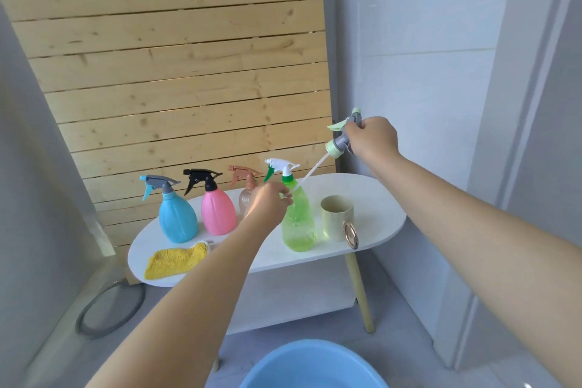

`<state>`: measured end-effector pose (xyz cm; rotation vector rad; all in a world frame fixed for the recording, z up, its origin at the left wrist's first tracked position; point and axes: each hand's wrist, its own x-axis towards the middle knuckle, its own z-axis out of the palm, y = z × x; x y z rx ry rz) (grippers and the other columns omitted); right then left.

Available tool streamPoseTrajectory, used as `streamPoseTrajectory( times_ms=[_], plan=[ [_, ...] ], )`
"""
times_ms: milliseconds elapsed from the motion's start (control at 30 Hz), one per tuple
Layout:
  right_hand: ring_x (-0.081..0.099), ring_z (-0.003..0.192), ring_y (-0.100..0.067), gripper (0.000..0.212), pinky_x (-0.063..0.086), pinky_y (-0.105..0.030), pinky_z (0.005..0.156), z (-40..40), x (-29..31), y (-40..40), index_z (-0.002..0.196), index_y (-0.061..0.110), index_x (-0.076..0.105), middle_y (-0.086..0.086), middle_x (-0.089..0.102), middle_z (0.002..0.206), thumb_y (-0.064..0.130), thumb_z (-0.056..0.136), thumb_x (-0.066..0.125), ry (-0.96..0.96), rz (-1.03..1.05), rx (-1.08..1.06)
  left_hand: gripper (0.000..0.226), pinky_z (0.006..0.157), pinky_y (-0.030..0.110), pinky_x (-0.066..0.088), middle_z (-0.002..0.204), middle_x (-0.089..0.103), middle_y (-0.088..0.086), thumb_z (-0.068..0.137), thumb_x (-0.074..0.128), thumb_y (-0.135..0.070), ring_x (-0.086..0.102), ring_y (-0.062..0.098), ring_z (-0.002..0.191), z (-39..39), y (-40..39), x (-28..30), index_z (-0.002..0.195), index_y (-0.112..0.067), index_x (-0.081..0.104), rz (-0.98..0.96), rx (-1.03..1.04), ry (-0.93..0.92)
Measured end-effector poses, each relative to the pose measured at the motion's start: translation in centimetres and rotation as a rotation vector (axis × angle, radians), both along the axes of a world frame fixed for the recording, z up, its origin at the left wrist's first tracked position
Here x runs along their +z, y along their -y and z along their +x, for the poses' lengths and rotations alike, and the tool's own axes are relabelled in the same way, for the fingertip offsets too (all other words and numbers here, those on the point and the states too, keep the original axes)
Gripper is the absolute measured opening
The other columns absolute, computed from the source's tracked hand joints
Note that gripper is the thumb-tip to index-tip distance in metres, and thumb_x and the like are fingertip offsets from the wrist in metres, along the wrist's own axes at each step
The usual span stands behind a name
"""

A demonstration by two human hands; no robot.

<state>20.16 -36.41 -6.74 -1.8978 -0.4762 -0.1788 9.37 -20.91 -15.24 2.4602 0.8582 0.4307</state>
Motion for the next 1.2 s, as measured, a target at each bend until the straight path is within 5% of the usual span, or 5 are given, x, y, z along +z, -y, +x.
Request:
streamPoseTrajectory(
  times_ms=[133, 367, 600, 1000, 1200],
  plan=[
    [0.048, 0.066, -0.023, 0.033, 0.029, -0.023, 0.044, 0.8, 1.8, -1.8, 0.074, 0.007, 0.054, -0.008, 0.054, 0.068, 0.03, 0.096, 0.044, 0.018, -0.001, 0.018, 0.025, 0.074, 0.03, 0.045, 0.13, 0.055, 0.017, 0.089, 0.06, -0.028, 0.061, 0.031, 0.098, 2.0, -1.9, -0.7, 0.066, -0.033, 0.058, -0.068, 0.105, 0.166],
    [0.067, 0.091, -0.031, 0.042, 0.055, -0.042, 0.08, 1.7, 2.5, -3.0, 0.132, 0.019, 0.048, -0.009, 0.06, 0.118, 0.016, 0.09, 0.046, -0.069, 0.183, 0.03, 0.02, 0.09, 0.051, 0.051, 0.057, 0.061, 0.002, 0.082, 0.059, -0.025, 0.061, 0.031, 0.076, 4.1, -2.9, -1.6, 0.087, -0.015, 0.075, -0.312, 0.095, 0.507],
    [0.066, 0.06, -0.027, 0.028, 0.056, -0.037, 0.065, 3.0, 1.1, -3.0, 0.063, 0.014, 0.053, -0.009, 0.064, 0.068, 0.019, 0.089, 0.046, -0.042, 0.198, 0.031, 0.027, 0.102, 0.047, 0.043, 0.065, 0.066, 0.012, 0.075, 0.048, -0.028, 0.064, 0.037, 0.071, 4.9, -2.2, -1.4, 0.057, -0.035, 0.067, -0.316, 0.067, 0.57],
    [0.044, 0.056, -0.014, 0.026, 0.039, -0.023, 0.055, 5.2, -1.8, -0.8, 0.098, 0.013, 0.05, -0.002, 0.047, 0.07, 0.034, 0.101, 0.035, -0.3, 0.196, 0.249, 0.022, 0.063, 0.001, 0.027, 0.07, 0.062, 0.003, 0.096, 0.054, -0.014, 0.044, 0.013, 0.077, 5.6, -0.7, -1.5, 0.109, -0.005, 0.07, -0.218, 0.118, 0.499],
    [0.046, 0.058, -0.015, 0.02, 0.043, -0.022, 0.055, 5.6, -3.4, -0.3, 0.092, 0.015, 0.05, -0.004, 0.047, 0.069, 0.031, 0.101, 0.041, -0.407, 0.329, 0.396, 0.021, 0.053, 0.015, 0.032, 0.057, 0.049, 0.007, 0.097, 0.052, -0.013, 0.028, -0.005, 0.059, 6.0, -1.0, -2.5, 0.101, -0.002, 0.069, -0.204, 0.142, 0.435]
  ],
)
